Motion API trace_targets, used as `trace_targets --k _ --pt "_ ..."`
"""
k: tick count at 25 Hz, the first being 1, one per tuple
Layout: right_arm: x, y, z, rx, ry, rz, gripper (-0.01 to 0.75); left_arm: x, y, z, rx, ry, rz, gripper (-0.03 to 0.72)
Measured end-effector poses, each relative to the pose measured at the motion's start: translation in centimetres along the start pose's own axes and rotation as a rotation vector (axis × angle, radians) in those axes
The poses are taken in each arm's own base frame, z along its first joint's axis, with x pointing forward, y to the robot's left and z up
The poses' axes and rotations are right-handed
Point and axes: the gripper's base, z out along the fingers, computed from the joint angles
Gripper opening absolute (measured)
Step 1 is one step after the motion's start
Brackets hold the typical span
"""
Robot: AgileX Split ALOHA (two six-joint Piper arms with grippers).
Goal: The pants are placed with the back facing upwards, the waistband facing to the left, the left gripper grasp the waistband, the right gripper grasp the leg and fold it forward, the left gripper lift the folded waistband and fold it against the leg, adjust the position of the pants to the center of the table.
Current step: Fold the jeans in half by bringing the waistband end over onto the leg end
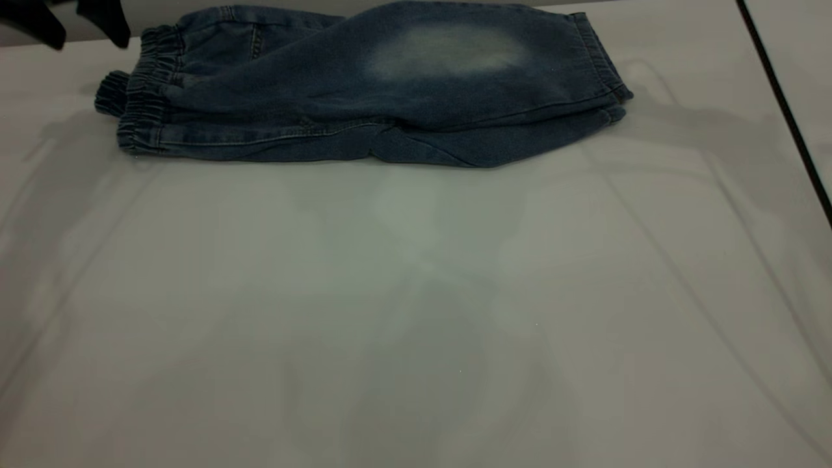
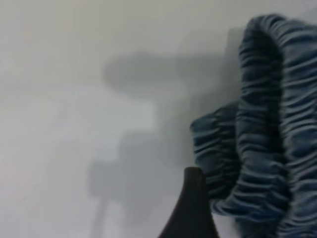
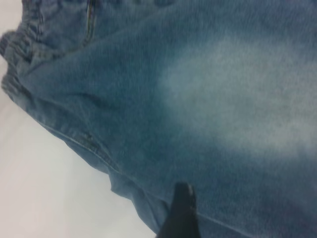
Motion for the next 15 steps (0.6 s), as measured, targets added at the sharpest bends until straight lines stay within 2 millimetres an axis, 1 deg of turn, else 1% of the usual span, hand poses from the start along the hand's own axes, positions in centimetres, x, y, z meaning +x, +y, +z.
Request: trace_targets --k 5,11,15 --pt "0.2 0.1 0.2 0.017 0.019 0.000 0.561 1.0 -0.3 2.5 0.013 0.043 -0.009 0.562" --pt "0.1 0.1 0.2 0.019 0.017 0.004 0.561 1.3 -1.8 4.5 0.062 0.021 0.000 0.562" --pt "0.1 0.1 0.2 0.020 0.017 0.004 0.551 1.9 -1.9 5.7 0.074 0.043 -0.021 0.562"
